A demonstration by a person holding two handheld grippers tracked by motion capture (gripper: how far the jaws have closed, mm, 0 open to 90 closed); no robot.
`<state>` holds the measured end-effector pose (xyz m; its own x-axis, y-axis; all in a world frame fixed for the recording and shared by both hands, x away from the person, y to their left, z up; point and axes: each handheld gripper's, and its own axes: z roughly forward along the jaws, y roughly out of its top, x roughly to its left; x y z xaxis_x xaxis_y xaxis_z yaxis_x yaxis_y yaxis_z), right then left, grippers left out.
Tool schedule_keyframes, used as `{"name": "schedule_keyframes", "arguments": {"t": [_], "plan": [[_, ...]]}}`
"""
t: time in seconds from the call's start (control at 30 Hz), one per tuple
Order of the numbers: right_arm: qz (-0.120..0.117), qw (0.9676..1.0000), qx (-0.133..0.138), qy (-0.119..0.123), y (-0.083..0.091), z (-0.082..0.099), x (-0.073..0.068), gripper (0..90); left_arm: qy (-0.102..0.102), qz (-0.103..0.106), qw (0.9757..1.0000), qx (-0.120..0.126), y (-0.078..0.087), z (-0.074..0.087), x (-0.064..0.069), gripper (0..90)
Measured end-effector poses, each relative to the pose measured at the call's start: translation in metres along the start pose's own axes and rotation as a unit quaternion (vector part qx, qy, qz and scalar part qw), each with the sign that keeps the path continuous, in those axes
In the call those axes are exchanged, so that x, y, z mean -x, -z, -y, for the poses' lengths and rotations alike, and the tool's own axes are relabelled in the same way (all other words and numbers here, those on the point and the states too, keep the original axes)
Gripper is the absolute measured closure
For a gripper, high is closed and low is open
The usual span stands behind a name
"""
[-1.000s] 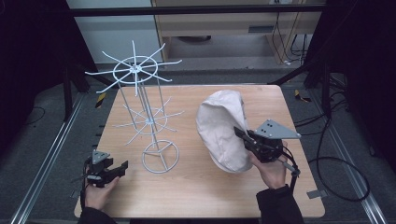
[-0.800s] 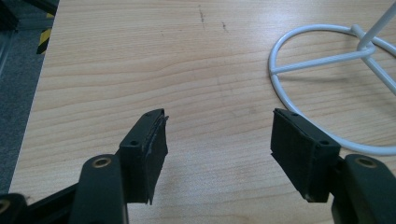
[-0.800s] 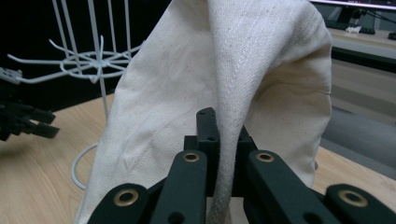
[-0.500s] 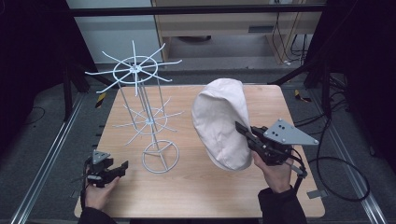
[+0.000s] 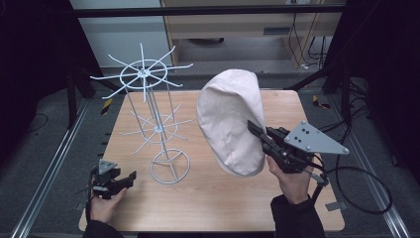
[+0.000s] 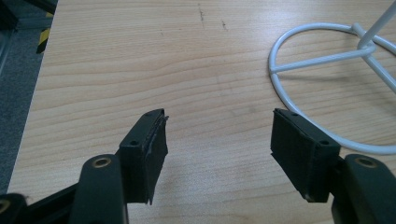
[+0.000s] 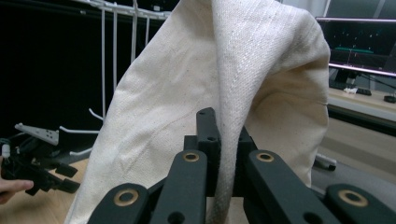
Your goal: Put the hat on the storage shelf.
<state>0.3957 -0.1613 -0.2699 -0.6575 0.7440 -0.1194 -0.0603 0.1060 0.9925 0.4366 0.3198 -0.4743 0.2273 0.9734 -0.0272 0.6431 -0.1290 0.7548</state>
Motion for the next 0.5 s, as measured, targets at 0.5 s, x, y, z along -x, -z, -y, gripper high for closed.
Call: {"name": "schedule_keyframes", "arguments": {"t": [0.5], "plan": [[-0.002, 0.9991, 0.041, 0.008, 0.002, -0.025, -0.005, 88.4, 0.001, 0.001, 1.0000, 0.000, 0.000, 0.000, 0.000, 35.8]]}}
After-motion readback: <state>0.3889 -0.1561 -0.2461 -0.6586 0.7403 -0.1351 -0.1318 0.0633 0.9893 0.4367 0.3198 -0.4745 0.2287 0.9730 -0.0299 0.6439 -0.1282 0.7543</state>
